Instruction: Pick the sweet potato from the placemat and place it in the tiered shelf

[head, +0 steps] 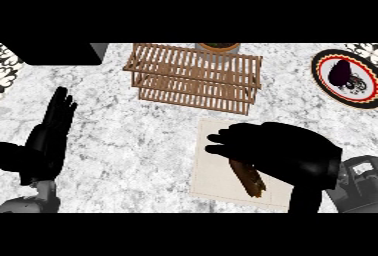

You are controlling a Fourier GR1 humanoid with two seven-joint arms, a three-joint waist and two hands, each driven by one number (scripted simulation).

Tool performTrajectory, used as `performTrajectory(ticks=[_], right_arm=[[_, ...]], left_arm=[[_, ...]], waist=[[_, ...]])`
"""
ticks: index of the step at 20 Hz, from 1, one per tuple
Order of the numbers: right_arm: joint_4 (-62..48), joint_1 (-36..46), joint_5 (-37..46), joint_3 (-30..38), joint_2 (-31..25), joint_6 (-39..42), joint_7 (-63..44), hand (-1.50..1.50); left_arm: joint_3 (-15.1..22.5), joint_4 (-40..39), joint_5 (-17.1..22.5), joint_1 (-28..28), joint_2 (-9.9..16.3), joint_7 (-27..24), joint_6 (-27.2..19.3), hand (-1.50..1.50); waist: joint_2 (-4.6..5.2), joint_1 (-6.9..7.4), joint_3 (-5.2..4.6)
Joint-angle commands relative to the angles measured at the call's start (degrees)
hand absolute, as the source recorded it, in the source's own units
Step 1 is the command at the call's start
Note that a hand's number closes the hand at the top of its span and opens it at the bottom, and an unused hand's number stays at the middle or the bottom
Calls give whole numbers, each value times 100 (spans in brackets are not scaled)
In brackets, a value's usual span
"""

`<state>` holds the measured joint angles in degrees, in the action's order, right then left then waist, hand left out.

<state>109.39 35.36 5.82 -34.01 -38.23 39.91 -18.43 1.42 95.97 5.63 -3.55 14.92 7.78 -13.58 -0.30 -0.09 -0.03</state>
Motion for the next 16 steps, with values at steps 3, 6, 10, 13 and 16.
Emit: performTrajectory(ticks=[3, 6, 10, 13, 16], right_arm=[[444, -511, 1520, -632, 151, -179, -318, -150], [65, -399, 2337, -926, 199, -290, -144, -150], [-306, -726, 3162, -1209, -57, -594, 57, -150], [-304, -717, 3188, -735, 419, -175, -101, -150], [-1050, -847, 3766, -994, 686, -698, 539, -150]], left_arm=[[-34, -1, -146, -225, -50, 153, -79, 0], [-173, -124, -6, -70, 13, -87, 137, 0], [-274, -156, -26, -334, 67, 140, 121, 0], [-13, -288, -230, -105, -301, -157, 103, 0], [-175, -75, -193, -440, -113, 412, 144, 0]], waist=[[22, -2, 5], [34, 45, 5], [37, 10, 8], [30, 11, 3], [39, 34, 5]])
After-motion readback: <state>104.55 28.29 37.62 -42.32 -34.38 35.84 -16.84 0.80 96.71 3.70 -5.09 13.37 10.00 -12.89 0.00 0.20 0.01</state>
